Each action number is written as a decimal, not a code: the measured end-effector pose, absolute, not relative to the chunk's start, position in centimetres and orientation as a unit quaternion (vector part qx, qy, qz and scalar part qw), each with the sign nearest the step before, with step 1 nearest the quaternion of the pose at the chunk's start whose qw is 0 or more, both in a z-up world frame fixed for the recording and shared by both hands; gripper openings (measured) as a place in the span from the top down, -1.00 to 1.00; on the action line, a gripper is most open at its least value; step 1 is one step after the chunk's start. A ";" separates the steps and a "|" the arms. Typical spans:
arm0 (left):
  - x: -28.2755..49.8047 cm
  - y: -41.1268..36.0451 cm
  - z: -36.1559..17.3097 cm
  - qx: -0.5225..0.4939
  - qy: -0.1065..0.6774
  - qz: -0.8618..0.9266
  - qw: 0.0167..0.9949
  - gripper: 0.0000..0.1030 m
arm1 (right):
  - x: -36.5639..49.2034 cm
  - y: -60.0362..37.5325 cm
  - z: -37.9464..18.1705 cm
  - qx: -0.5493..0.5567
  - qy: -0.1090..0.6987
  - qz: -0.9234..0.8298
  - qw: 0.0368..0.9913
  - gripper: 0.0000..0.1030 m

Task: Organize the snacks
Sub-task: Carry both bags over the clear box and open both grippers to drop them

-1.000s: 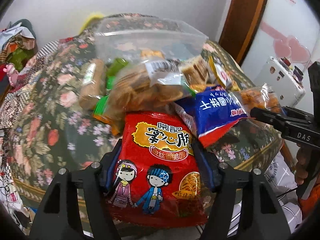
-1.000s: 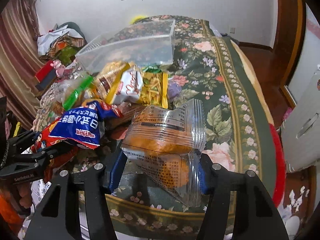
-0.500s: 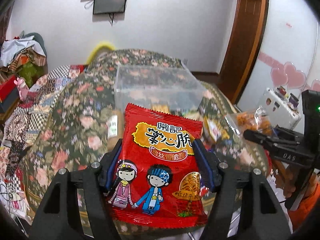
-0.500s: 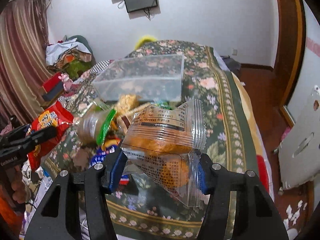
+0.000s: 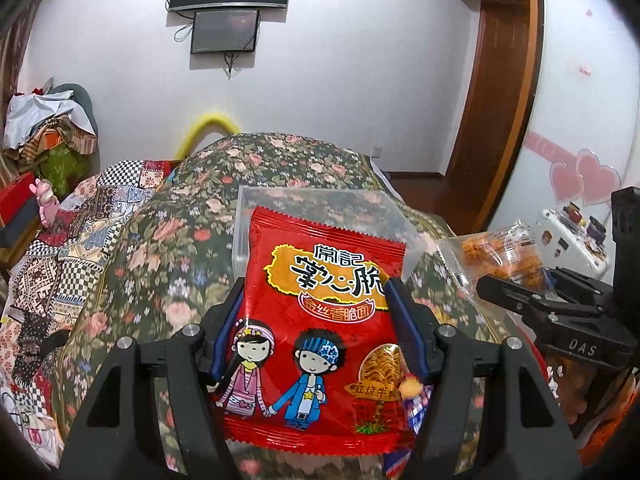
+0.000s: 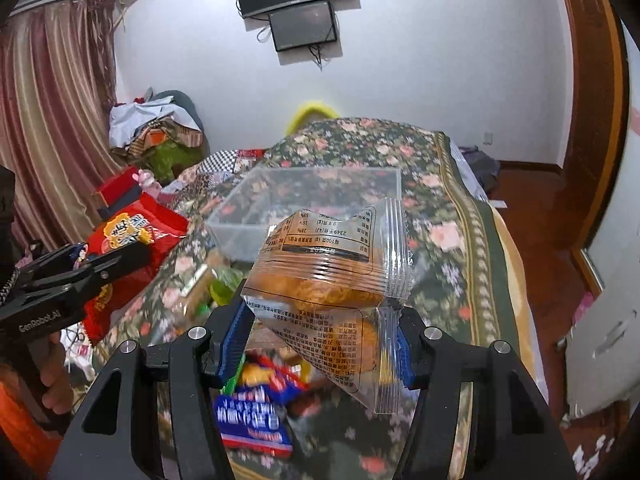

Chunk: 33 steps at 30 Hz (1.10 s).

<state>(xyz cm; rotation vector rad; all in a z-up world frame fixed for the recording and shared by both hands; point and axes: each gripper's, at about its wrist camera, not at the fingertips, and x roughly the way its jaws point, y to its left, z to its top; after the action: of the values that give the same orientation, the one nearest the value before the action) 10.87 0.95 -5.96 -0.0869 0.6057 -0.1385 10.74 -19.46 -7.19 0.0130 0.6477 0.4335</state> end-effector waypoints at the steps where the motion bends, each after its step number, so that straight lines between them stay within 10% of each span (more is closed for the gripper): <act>1: 11.5 1.1 -5.9 -0.046 0.297 -0.068 0.951 -0.29 | 11.1 -19.3 -7.0 0.007 0.313 0.212 0.926 -0.08; 33: 30.8 3.5 -9.7 -0.053 0.378 -0.032 0.924 -0.28 | 24.5 -16.0 -9.9 -0.010 0.381 0.211 0.900 -0.08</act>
<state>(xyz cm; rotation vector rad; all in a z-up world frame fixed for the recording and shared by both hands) 30.76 3.54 -9.72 -0.1095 0.7761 -0.0656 24.54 -16.02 -9.92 -0.0208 0.7891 0.4368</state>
